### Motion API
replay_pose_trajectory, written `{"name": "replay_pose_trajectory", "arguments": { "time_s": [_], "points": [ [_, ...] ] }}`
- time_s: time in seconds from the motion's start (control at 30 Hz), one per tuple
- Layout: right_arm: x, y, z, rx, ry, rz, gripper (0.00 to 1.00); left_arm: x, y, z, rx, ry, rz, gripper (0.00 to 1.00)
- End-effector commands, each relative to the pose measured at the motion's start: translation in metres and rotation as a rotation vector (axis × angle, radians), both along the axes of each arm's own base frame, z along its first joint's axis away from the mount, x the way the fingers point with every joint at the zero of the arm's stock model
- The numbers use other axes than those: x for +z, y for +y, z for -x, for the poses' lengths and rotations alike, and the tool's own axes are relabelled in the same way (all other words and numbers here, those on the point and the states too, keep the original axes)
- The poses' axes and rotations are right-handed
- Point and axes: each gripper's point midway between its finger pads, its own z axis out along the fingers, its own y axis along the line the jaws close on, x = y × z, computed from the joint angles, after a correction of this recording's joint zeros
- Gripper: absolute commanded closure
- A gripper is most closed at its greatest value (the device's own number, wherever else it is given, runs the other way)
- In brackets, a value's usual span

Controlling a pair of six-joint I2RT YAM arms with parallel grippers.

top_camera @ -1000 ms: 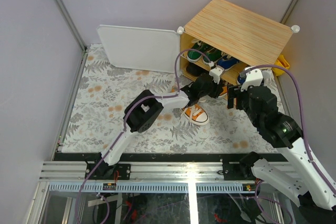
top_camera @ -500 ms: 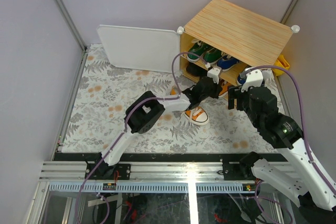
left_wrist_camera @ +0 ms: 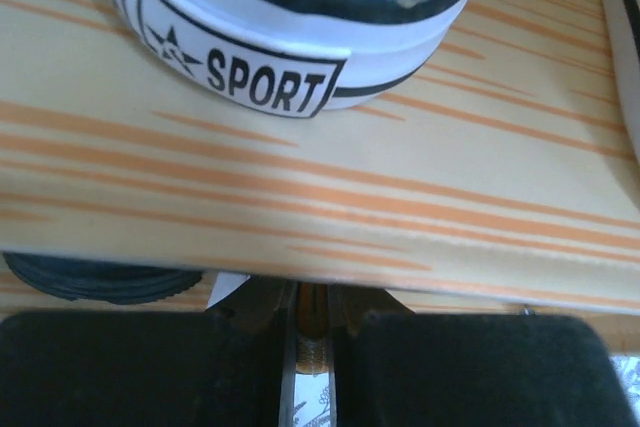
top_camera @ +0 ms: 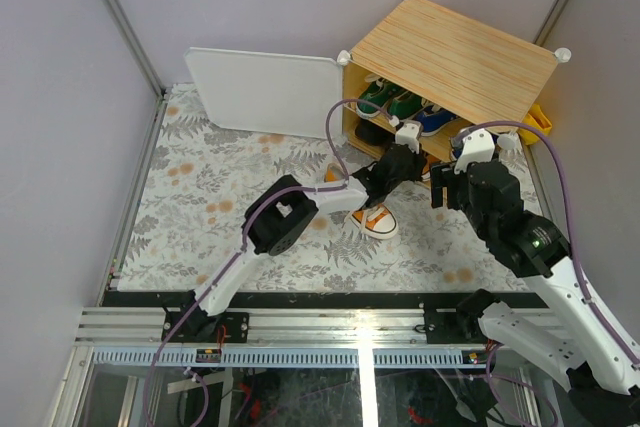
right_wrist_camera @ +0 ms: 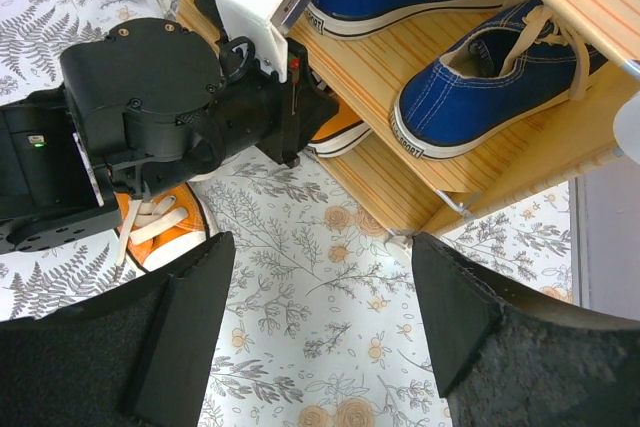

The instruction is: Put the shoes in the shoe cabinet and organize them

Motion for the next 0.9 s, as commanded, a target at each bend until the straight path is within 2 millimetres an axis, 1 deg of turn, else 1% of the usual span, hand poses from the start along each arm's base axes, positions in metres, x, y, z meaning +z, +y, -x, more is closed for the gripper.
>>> {"name": "replay_pose_trajectory", "arguments": {
  "time_s": [0.0,0.1,0.2,0.33,0.43,0.53,0.6,0.67,0.7,0.8,0.87],
  "points": [
    [0.005,-0.003,-0.004,-0.024,-0.027,0.007,0.22,0.033,0.017,-0.042,0.141,-0.140,0.012,1.00],
    [0.004,-0.002,-0.005,-0.024,-0.023,0.009,0.22,0.027,0.011,-0.045,0.126,-0.147,-0.019,1.00],
    [0.002,-0.002,-0.006,-0.023,-0.017,0.014,0.22,0.017,0.008,-0.050,0.124,-0.131,-0.041,0.99],
    [0.001,-0.003,-0.005,-0.024,-0.015,0.015,0.22,0.007,0.010,-0.052,0.149,-0.107,-0.057,0.93],
    [0.002,-0.004,-0.003,-0.024,-0.017,0.011,0.22,0.007,0.023,-0.051,0.199,-0.097,-0.057,0.92],
    [0.003,-0.005,-0.001,-0.026,-0.019,0.006,0.22,0.013,0.040,-0.050,0.254,-0.102,-0.056,0.91],
    [0.003,-0.005,0.000,-0.027,-0.020,0.002,0.22,0.012,0.050,-0.048,0.285,-0.102,-0.069,0.86],
    [0.002,-0.006,0.001,-0.027,-0.017,0.002,0.22,0.013,0.060,-0.048,0.321,-0.102,-0.077,0.83],
    [0.002,-0.006,0.001,-0.028,-0.016,0.001,0.22,0.012,0.063,-0.048,0.329,-0.102,-0.080,0.78],
    [0.001,-0.006,0.002,-0.026,-0.010,-0.001,0.22,0.013,0.069,-0.047,0.338,-0.093,-0.073,0.50],
    [0.000,-0.006,0.003,-0.026,-0.005,-0.004,0.22,0.017,0.068,-0.044,0.313,-0.094,-0.055,0.39]
  ]
}}
